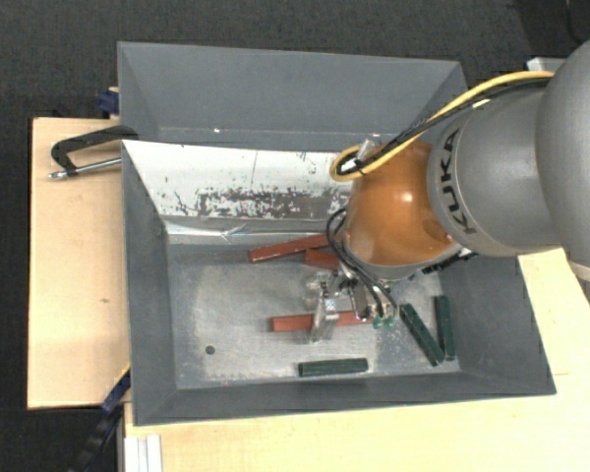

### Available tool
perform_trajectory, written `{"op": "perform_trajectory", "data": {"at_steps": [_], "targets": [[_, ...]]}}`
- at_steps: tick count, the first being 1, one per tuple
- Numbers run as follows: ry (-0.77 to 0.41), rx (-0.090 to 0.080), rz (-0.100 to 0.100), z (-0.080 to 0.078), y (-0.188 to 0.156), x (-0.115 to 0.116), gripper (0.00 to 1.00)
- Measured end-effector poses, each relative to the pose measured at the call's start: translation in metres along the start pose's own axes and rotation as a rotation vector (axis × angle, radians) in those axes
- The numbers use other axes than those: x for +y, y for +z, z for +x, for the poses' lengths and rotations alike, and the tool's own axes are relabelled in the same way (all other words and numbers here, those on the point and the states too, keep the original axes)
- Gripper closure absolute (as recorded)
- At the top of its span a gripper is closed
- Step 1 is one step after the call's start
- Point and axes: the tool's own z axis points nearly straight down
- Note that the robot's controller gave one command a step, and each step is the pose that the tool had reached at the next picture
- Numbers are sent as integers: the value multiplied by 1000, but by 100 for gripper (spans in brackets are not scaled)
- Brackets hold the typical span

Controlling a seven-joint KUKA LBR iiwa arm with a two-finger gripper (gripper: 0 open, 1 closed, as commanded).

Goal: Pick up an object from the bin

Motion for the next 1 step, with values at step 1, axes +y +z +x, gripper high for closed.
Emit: {"op": "perform_trajectory", "data": {"at_steps": [1], "targets": [[0,-7,0,-2,-21,0,100]]}}
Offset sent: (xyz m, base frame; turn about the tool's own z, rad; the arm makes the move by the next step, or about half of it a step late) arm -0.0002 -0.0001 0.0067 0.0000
